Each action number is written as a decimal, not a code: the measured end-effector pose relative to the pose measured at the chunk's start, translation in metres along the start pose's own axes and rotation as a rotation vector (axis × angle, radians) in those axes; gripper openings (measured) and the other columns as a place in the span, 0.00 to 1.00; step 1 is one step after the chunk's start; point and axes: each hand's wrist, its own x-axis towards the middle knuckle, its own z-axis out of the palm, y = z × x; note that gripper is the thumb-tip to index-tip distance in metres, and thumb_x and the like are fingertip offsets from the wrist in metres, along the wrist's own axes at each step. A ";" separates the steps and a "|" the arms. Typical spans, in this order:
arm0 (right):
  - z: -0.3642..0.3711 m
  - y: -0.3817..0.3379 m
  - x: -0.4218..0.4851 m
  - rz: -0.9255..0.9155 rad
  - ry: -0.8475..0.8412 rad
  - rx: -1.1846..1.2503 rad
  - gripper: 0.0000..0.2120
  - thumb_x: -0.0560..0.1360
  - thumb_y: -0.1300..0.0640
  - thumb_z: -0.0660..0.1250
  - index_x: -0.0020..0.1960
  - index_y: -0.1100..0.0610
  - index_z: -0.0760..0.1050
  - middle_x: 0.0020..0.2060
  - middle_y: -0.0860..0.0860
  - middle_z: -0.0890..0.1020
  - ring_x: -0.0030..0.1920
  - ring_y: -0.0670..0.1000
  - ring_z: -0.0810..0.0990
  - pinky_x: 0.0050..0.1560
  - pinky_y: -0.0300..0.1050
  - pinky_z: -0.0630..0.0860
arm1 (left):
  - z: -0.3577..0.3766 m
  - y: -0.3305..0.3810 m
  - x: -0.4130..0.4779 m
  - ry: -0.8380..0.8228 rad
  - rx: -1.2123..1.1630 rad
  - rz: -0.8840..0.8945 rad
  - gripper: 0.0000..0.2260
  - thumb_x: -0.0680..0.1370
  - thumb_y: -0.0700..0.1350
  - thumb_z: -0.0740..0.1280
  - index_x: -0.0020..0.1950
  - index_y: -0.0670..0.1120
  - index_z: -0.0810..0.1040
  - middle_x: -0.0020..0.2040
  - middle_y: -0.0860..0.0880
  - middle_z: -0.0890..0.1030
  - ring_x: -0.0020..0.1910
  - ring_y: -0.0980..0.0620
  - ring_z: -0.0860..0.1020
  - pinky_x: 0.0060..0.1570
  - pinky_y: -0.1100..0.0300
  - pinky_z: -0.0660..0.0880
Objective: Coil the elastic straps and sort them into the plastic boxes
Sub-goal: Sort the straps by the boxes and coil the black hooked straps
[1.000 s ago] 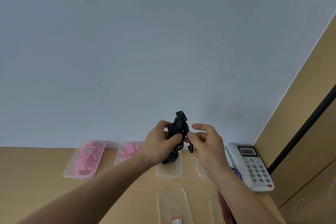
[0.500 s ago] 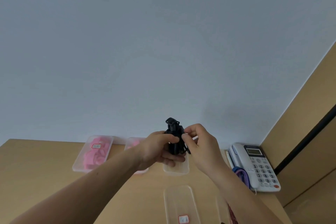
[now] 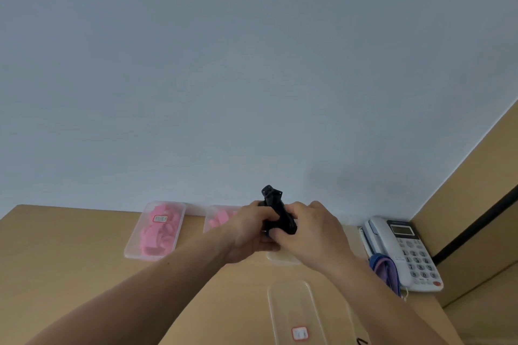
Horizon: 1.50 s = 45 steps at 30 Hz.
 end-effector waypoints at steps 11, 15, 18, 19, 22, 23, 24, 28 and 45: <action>0.054 0.033 0.008 0.102 0.050 -0.058 0.18 0.67 0.46 0.67 0.55 0.52 0.74 0.42 0.47 0.78 0.50 0.54 0.78 0.39 0.45 0.69 | 0.008 -0.042 0.039 -0.029 -0.137 -0.116 0.15 0.82 0.47 0.57 0.62 0.41 0.79 0.43 0.47 0.83 0.38 0.51 0.80 0.39 0.60 0.77; 0.072 0.058 0.023 0.094 0.000 0.008 0.17 0.67 0.47 0.68 0.54 0.51 0.75 0.46 0.49 0.80 0.50 0.55 0.79 0.42 0.47 0.74 | 0.005 -0.060 0.063 0.026 -0.133 -0.151 0.16 0.82 0.49 0.57 0.60 0.43 0.80 0.47 0.45 0.83 0.45 0.46 0.77 0.53 0.51 0.76; 0.083 0.078 0.036 0.123 -0.072 0.098 0.16 0.67 0.47 0.69 0.54 0.50 0.76 0.44 0.50 0.82 0.46 0.55 0.81 0.42 0.48 0.77 | 0.001 -0.074 0.078 0.102 0.045 -0.177 0.18 0.79 0.53 0.59 0.60 0.45 0.80 0.50 0.45 0.83 0.47 0.47 0.79 0.49 0.52 0.74; 0.086 0.087 0.042 0.120 -0.108 0.115 0.16 0.67 0.47 0.69 0.54 0.50 0.76 0.44 0.50 0.83 0.45 0.54 0.81 0.43 0.48 0.77 | -0.001 -0.077 0.084 0.155 0.203 -0.160 0.19 0.78 0.54 0.60 0.61 0.46 0.79 0.52 0.47 0.83 0.47 0.47 0.80 0.46 0.54 0.74; 0.099 0.113 0.058 0.067 -0.241 0.147 0.18 0.69 0.48 0.70 0.57 0.50 0.77 0.46 0.49 0.83 0.46 0.53 0.81 0.44 0.47 0.77 | -0.012 -0.087 0.099 0.439 0.782 -0.054 0.21 0.79 0.52 0.62 0.71 0.47 0.72 0.60 0.49 0.80 0.55 0.49 0.80 0.50 0.56 0.76; 0.103 0.120 0.062 0.040 -0.286 0.143 0.19 0.69 0.48 0.70 0.58 0.50 0.77 0.47 0.49 0.83 0.47 0.52 0.81 0.46 0.47 0.78 | -0.016 -0.091 0.103 0.526 0.940 -0.006 0.22 0.79 0.50 0.63 0.73 0.47 0.69 0.64 0.49 0.78 0.58 0.49 0.78 0.55 0.53 0.76; 0.109 0.126 0.065 0.020 -0.320 0.135 0.19 0.70 0.48 0.69 0.60 0.50 0.76 0.48 0.49 0.83 0.48 0.52 0.81 0.47 0.47 0.78 | -0.020 -0.096 0.107 0.556 1.064 0.050 0.24 0.78 0.49 0.64 0.74 0.47 0.67 0.67 0.49 0.75 0.62 0.48 0.76 0.60 0.51 0.74; 0.128 0.141 0.072 -0.008 -0.345 0.148 0.20 0.70 0.47 0.69 0.60 0.51 0.76 0.48 0.49 0.83 0.49 0.52 0.80 0.47 0.46 0.77 | -0.029 -0.113 0.123 0.332 1.421 0.186 0.29 0.79 0.49 0.62 0.80 0.50 0.58 0.79 0.52 0.59 0.78 0.51 0.56 0.75 0.54 0.59; 0.155 0.161 0.051 -0.183 -0.187 -0.016 0.08 0.74 0.49 0.72 0.50 0.51 0.84 0.43 0.47 0.82 0.47 0.55 0.77 0.47 0.50 0.74 | -0.028 -0.127 0.143 0.191 1.751 0.223 0.31 0.80 0.51 0.57 0.81 0.47 0.51 0.81 0.50 0.45 0.80 0.50 0.41 0.77 0.53 0.47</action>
